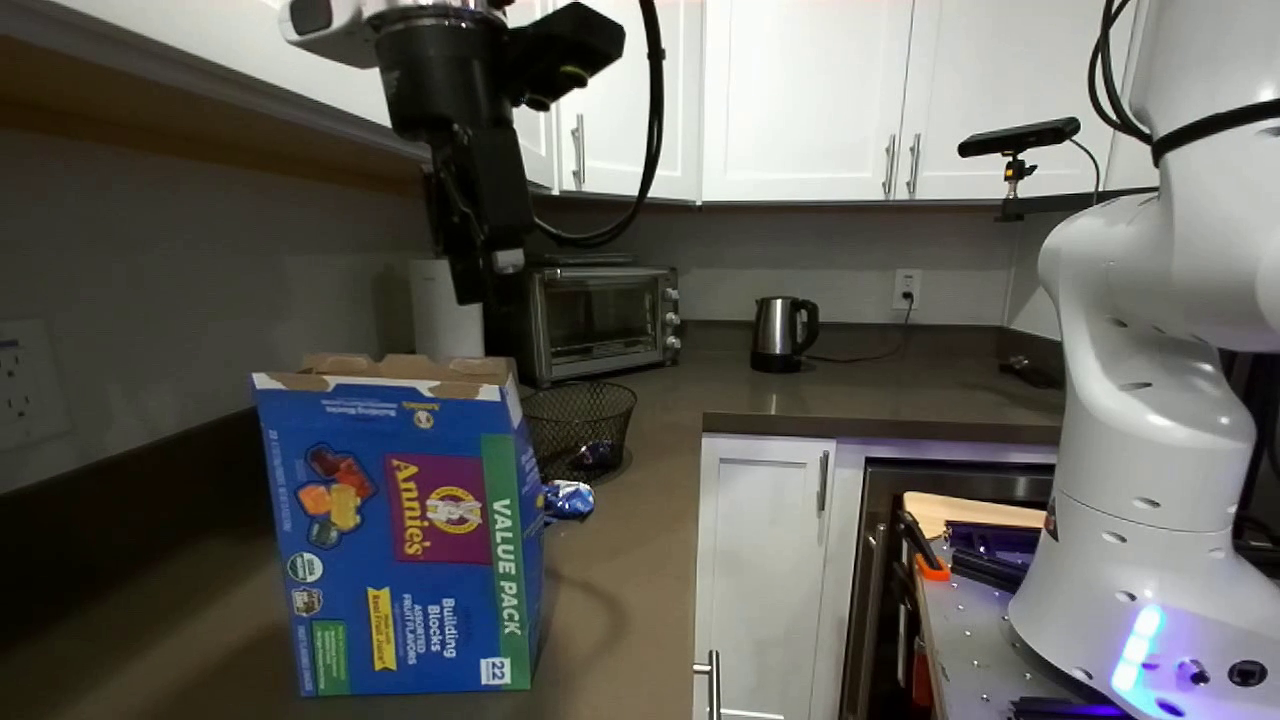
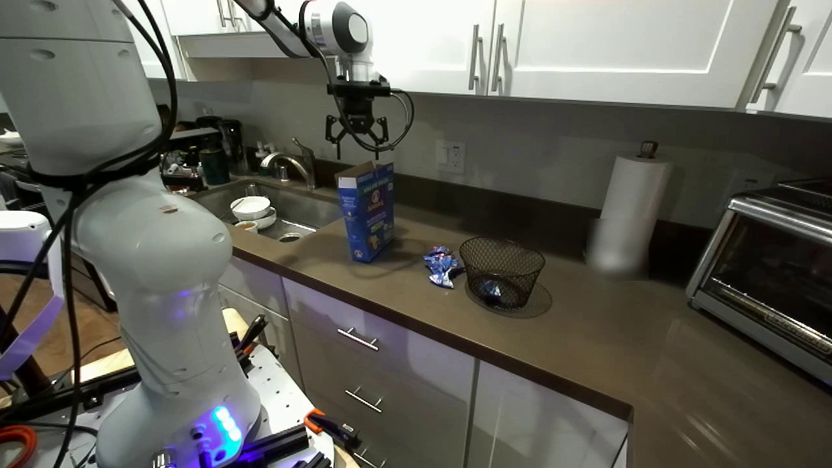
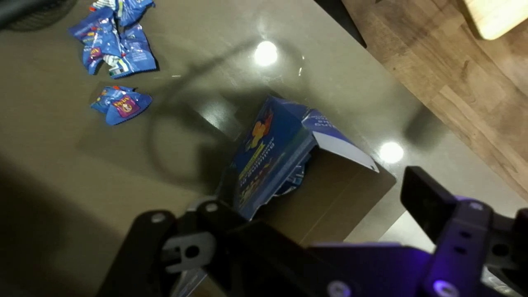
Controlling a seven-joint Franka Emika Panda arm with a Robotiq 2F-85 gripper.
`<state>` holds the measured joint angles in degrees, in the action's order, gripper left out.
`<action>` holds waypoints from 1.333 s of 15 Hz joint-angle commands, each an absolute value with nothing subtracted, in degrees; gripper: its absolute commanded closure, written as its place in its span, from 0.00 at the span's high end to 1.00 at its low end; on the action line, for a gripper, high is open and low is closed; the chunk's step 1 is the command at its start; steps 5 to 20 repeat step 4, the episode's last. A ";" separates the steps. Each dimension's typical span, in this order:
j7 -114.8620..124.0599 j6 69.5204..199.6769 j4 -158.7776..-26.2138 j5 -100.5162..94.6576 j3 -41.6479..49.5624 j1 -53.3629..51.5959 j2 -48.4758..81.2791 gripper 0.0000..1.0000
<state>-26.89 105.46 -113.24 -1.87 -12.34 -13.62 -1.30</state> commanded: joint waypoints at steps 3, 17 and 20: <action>-27.84 103.42 -113.56 -0.67 -11.52 -12.82 -2.08 1.00; -27.50 103.39 -113.70 -0.60 -11.40 -12.80 -2.17 1.00; -27.50 103.39 -113.70 -0.60 -11.40 -12.80 -2.17 1.00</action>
